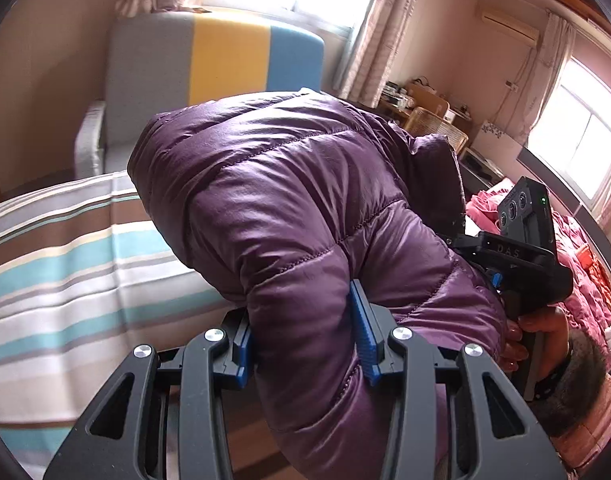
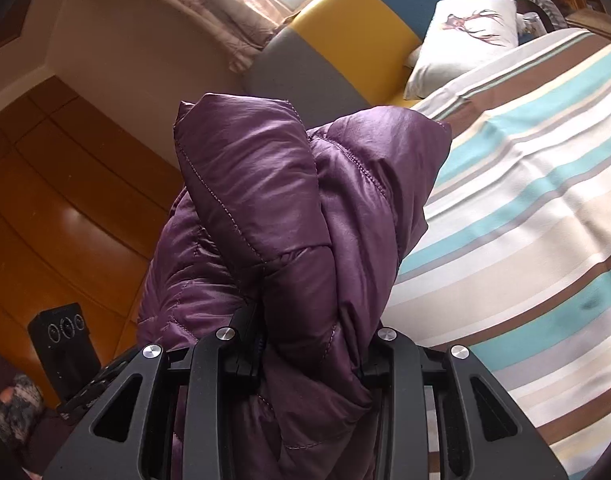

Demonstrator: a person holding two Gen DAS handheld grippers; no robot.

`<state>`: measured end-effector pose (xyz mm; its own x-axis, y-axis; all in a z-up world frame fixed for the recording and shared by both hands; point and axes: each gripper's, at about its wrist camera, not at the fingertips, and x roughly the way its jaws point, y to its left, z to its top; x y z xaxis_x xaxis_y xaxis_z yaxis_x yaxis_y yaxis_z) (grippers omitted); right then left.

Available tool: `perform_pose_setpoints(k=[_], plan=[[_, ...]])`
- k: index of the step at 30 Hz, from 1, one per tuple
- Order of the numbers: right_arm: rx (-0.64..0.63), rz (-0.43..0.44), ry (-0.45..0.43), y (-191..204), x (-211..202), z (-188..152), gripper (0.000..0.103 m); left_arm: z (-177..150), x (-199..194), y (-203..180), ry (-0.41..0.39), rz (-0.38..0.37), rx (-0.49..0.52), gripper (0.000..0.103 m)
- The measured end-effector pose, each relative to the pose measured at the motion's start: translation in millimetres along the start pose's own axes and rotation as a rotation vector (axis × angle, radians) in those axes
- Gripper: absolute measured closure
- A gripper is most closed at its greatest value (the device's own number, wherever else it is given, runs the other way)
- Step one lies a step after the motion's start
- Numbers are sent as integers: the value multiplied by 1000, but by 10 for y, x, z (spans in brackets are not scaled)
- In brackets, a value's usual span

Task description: Fold large clothes

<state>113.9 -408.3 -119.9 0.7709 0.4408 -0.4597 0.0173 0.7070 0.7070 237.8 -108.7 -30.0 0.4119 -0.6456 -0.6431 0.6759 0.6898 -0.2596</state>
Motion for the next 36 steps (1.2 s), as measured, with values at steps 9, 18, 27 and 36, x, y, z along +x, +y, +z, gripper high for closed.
perform_pose_setpoints(k=[9,18,27,36], plan=[[-84,37,47,551,406,-54,72,-250,-505,318,-48,75,-72,63],[-102,56,110,857,974,-72,72,-475,-708,694,-62,134,-128,63],[-122,92,123,1062,1284,-98,72,-521,-801,977,-103,186,-163,63],[-145,96,165,1093,1740,-109,72,-622,-749,1422,-102,242,-228,63]])
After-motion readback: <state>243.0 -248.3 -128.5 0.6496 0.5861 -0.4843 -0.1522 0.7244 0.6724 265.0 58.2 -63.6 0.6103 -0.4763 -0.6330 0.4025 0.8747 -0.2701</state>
